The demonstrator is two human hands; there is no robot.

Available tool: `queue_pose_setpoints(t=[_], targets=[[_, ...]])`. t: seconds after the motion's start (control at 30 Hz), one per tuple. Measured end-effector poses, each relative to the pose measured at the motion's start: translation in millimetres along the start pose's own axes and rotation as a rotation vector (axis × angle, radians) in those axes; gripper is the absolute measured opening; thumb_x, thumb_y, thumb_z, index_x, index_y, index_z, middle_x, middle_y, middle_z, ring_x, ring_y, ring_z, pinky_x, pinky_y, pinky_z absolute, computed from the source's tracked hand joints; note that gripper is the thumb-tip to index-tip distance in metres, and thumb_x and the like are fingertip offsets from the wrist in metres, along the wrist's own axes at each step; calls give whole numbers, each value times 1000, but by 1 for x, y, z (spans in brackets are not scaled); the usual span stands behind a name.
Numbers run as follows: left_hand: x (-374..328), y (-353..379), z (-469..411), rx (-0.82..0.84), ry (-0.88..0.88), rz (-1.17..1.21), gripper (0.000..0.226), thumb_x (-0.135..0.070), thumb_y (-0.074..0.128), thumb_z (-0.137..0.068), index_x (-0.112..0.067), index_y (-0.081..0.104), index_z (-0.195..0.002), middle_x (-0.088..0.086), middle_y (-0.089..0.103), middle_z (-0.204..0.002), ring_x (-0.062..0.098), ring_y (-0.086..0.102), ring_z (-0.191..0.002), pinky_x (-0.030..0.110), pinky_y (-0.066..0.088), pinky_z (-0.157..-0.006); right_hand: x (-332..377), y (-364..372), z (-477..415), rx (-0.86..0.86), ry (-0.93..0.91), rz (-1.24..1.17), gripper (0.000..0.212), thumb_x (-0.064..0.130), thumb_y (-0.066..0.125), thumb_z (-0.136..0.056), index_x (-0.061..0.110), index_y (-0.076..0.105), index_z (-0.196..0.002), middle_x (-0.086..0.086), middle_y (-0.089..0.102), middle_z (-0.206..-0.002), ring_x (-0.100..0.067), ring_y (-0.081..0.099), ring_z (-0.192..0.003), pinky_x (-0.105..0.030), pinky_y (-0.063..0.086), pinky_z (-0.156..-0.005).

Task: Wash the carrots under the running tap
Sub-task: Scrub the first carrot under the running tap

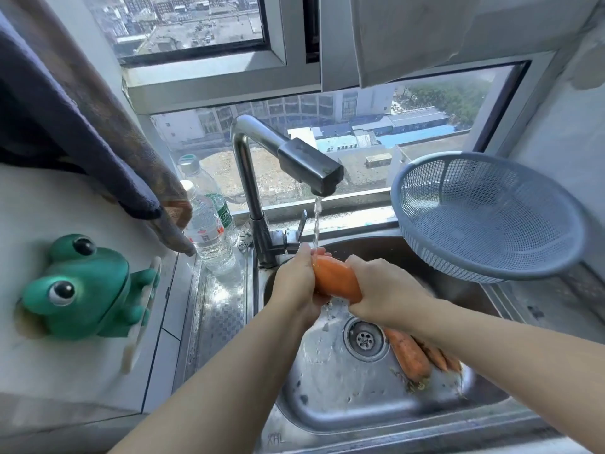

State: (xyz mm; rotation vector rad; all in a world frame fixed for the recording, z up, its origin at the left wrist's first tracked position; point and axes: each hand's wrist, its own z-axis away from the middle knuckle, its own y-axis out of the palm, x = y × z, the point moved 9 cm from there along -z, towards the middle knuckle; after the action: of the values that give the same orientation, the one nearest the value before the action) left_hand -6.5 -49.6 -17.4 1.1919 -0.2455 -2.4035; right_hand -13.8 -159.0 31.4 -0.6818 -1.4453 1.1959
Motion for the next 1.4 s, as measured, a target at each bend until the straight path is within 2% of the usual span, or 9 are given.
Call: queue_pose_setpoints(t=[0.13, 0.3, 0.6, 0.77, 0.9, 1.0, 1.13, 1.23, 1.4], targets=[[-16, 5, 3, 76, 266, -198, 22, -29, 61, -92, -7, 63, -95, 8, 66, -86, 20, 61, -77, 37, 51, -72, -5, 23, -1, 327, 141, -581, 19, 7, 69, -71, 12, 51, -71, 0, 54, -58, -13, 51, -49, -26, 44, -52], [-21, 18, 11, 266, 245, -58, 26, -10, 69, -84, -10, 57, -107, 6, 69, -89, 16, 65, -82, 30, 53, -65, 17, 38, 15, 673, 246, -1209, 10, 1, 58, -70, 9, 52, -69, -7, 50, -56, -12, 45, -38, -19, 40, -42], [-20, -4, -3, -22, 282, -17, 8, -6, 61, -90, -13, 61, -93, 5, 63, -81, 16, 60, -74, 32, 51, -71, 8, 23, -10, 175, 88, -428, 19, 12, 67, -70, 16, 49, -77, 1, 56, -67, -14, 57, -56, -23, 43, -51], [-2, -21, -13, -218, 164, 58, 16, -11, 55, -93, -12, 64, -105, 0, 64, -78, 14, 58, -70, 30, 49, -66, 13, 3, -1, -103, -45, 178, 36, 27, 64, -83, 19, 46, -114, 2, 64, -99, -25, 64, -83, -28, 39, -64], [-6, -16, -11, -197, 162, 69, 16, -17, 51, -98, -19, 65, -90, -2, 65, -72, 11, 59, -63, 27, 49, -63, 8, 8, -2, -38, -36, 30, 34, 29, 67, -78, 18, 51, -106, 1, 65, -91, -22, 64, -79, -30, 47, -67], [-17, -1, -5, -26, 241, 18, 23, -14, 43, -101, -17, 65, -102, -5, 63, -56, 8, 61, -58, 26, 50, -62, 4, 28, -8, 345, 55, -509, 22, 15, 77, -75, 15, 55, -79, 4, 60, -68, -12, 61, -62, -23, 49, -62], [-24, 22, 3, 204, 271, -80, 24, -15, 43, -102, -19, 64, -111, -5, 63, -60, 11, 61, -69, 30, 50, -69, 10, 44, 10, 752, 231, -1066, 20, 9, 74, -74, 8, 58, -86, -4, 62, -67, -15, 58, -57, -27, 48, -62], [-27, 17, -1, 145, 283, -45, 25, -14, 42, -102, -18, 63, -115, -6, 61, -58, 10, 60, -66, 27, 48, -66, 12, 36, 2, 607, 201, -933, 14, 3, 68, -77, 6, 55, -74, -3, 57, -57, -13, 54, -47, -22, 47, -50], [-22, -4, -3, -123, 241, 109, 26, -10, 39, -103, -21, 62, -98, 0, 49, -60, 9, 49, -59, 20, 45, -59, 10, 9, -17, 82, 9, -171, 21, 16, 70, -70, 15, 51, -79, 3, 57, -69, -21, 58, -65, -32, 45, -57]])
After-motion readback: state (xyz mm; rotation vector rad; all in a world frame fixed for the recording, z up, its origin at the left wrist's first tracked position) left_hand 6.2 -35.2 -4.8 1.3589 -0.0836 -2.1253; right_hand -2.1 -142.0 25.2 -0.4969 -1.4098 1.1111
